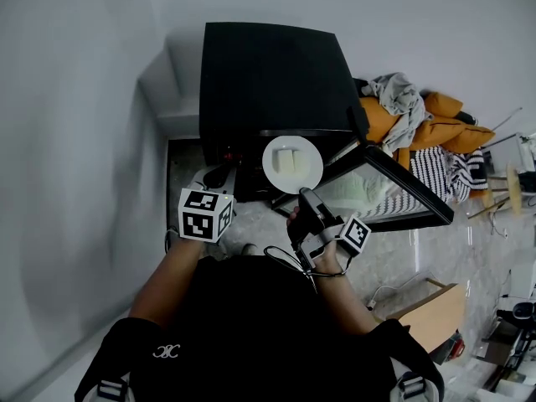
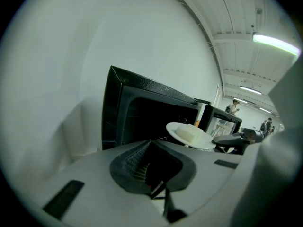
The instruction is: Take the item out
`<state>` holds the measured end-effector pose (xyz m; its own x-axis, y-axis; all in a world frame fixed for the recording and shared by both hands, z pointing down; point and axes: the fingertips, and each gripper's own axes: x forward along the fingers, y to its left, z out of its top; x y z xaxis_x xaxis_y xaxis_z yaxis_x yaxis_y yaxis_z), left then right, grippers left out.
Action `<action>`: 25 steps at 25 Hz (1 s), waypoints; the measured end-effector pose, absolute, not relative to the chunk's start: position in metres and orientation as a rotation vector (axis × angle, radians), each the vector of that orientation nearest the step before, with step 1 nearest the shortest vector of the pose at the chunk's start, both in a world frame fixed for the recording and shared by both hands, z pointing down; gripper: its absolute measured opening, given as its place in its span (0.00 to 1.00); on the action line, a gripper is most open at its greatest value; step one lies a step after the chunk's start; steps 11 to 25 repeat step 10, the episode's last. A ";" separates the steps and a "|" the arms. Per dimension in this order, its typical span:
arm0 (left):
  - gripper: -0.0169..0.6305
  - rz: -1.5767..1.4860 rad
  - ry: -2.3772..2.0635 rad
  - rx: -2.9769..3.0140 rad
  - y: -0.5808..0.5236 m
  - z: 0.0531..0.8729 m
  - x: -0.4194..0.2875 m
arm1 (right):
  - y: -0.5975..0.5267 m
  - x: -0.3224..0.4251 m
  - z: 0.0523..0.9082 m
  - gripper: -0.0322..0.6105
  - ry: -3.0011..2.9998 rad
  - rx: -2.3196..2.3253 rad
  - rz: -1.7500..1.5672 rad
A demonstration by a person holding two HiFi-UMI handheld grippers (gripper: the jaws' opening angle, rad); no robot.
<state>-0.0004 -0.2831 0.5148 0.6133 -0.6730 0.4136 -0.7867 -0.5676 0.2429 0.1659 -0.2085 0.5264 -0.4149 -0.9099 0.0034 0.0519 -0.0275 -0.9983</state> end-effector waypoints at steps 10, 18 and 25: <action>0.02 0.383 -1.155 2.446 -0.280 0.511 0.002 | -0.210 0.164 0.522 0.08 1.478 -0.930 -1.554; 0.02 0.383 -1.155 2.446 -0.280 0.511 0.002 | -0.210 0.164 0.522 0.08 1.478 -0.930 -1.554; 0.02 0.383 -1.155 2.446 -0.280 0.511 0.002 | -0.210 0.164 0.522 0.08 1.478 -0.930 -1.554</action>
